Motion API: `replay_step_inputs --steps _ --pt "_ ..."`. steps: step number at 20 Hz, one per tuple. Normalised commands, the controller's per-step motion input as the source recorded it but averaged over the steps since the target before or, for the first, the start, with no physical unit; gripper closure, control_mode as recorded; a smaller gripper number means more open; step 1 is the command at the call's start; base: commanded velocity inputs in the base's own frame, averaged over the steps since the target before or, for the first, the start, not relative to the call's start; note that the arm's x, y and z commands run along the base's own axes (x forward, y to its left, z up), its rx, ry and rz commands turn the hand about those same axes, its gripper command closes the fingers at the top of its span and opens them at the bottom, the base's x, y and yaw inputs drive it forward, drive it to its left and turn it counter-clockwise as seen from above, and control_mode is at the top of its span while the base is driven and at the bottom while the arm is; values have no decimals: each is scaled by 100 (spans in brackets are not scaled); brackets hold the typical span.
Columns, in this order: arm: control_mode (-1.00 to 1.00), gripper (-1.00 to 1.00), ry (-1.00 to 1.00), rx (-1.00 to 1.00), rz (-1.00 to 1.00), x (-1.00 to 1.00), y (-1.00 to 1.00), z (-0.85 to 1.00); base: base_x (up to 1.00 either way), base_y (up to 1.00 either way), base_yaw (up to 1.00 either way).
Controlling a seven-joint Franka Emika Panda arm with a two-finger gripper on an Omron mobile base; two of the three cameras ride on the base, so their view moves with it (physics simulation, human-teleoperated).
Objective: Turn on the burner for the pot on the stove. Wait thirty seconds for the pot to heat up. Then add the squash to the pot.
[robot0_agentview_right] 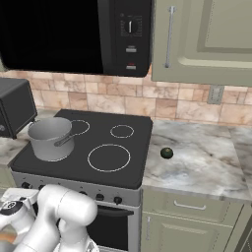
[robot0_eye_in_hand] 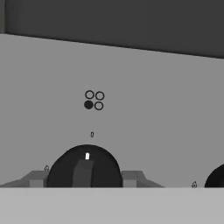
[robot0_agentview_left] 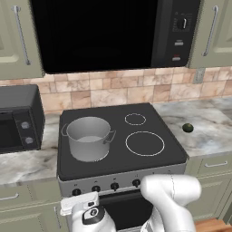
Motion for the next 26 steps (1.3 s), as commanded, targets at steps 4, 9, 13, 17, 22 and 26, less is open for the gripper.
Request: replay_step_inputs --steps 4,9,13,17,22,26 --pt "-100 100 -1 4 0 10 -36 -1 0 0 0" --pt "-100 100 -1 -1 0 25 0 -10 0 0 0" --pt "-100 100 0 -11 5 27 0 0 0 0 0" --pt "-100 100 0 -17 15 24 0 0 0 0 0" --pt "-100 100 3 -19 22 27 0 0 0 0 0" --pt "-100 100 3 -21 29 25 -6 0 0 0 0"
